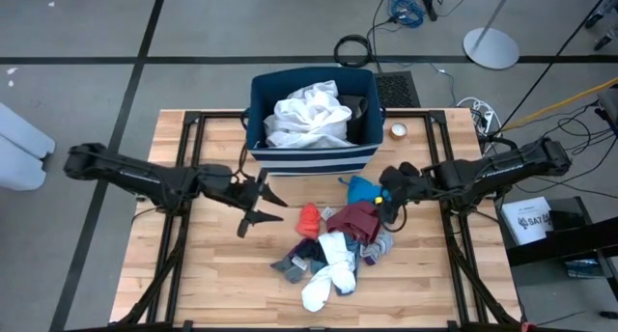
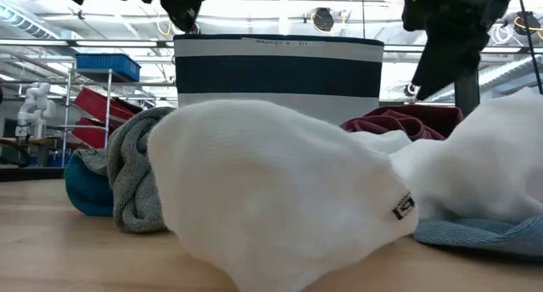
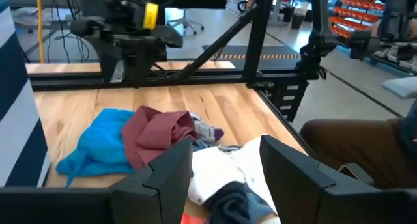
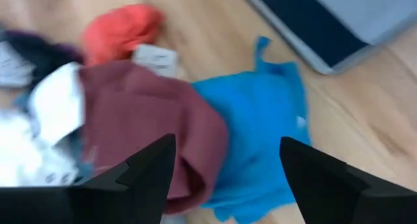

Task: Sort clothes
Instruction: Put the blue shorts into the blue laundry organizer

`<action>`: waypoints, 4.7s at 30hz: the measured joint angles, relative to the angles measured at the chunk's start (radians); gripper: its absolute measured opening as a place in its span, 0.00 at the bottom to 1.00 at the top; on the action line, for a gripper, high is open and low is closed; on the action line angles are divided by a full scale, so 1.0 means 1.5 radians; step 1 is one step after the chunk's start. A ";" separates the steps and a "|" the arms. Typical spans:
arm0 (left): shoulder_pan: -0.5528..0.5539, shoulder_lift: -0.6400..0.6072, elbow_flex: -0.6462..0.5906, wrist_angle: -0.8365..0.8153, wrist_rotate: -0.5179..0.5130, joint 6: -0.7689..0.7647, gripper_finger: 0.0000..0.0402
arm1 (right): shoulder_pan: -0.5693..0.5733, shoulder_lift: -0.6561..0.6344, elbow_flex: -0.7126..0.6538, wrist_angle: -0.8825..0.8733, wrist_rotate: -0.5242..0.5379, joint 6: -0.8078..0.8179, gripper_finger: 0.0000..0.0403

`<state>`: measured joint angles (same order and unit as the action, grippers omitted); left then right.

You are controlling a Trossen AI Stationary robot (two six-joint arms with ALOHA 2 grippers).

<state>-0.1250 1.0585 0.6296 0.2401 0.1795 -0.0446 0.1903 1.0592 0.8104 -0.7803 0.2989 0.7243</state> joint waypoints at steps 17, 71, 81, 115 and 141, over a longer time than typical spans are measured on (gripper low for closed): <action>-0.038 0.054 0.000 0.078 -0.137 -0.002 0.47 | -0.009 0.003 -0.123 -0.048 0.065 0.312 0.65; -0.045 0.054 0.001 0.084 -0.227 -0.019 0.47 | -0.009 -0.014 -0.060 0.068 0.084 0.110 0.01; -0.045 0.054 0.001 0.083 -0.227 -0.019 0.47 | 0.027 -0.013 0.185 -0.003 0.098 -0.115 0.02; -0.076 0.054 0.001 0.183 -0.111 -0.050 0.47 | 0.109 0.255 0.247 0.238 -0.033 -0.268 0.02; -0.033 0.239 0.095 0.143 -0.051 -0.221 0.80 | 0.067 0.288 0.247 0.329 -0.115 -0.294 0.02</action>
<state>-0.1742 1.4163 0.7714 0.4545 0.1027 -0.3768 0.2906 1.4914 1.1805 -0.2862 0.1271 0.2830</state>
